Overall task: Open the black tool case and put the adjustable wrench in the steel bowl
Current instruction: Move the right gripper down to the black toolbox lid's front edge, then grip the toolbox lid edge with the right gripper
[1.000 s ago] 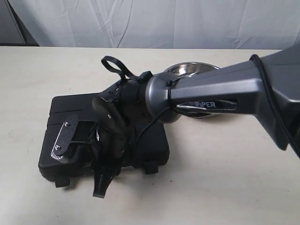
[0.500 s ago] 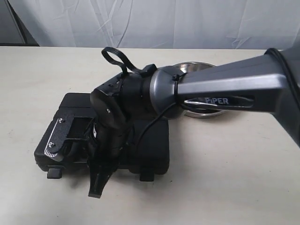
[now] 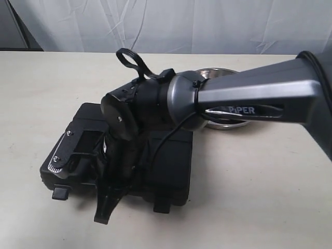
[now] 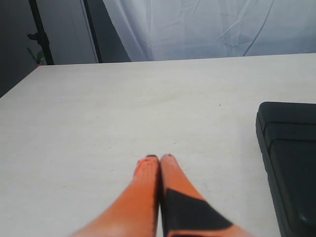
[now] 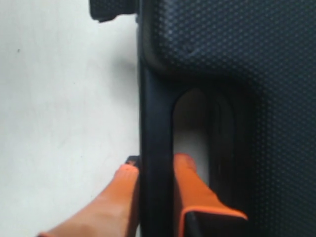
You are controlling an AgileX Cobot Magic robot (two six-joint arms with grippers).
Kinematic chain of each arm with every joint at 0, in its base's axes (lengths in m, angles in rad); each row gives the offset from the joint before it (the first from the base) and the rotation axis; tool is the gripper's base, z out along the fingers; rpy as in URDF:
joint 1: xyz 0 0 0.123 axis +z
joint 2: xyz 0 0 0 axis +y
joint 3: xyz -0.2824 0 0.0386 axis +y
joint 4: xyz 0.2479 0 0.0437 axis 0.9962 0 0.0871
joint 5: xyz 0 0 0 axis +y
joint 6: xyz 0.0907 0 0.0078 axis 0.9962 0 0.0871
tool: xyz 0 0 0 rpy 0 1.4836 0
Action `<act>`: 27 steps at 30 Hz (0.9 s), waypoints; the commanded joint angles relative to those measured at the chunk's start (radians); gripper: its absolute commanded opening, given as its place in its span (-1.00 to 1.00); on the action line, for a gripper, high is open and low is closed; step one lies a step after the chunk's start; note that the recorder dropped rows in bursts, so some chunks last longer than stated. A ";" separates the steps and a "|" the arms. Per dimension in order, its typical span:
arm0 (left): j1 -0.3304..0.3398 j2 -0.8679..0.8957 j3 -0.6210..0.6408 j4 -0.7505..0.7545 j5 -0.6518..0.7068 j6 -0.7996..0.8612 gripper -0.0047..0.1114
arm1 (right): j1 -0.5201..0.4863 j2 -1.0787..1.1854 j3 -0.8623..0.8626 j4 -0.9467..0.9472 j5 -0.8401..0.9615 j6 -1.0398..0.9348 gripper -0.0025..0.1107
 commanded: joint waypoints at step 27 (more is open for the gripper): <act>0.002 -0.004 0.002 0.003 -0.005 -0.002 -0.91 | -0.001 0.022 -0.003 0.034 0.075 -0.006 -0.97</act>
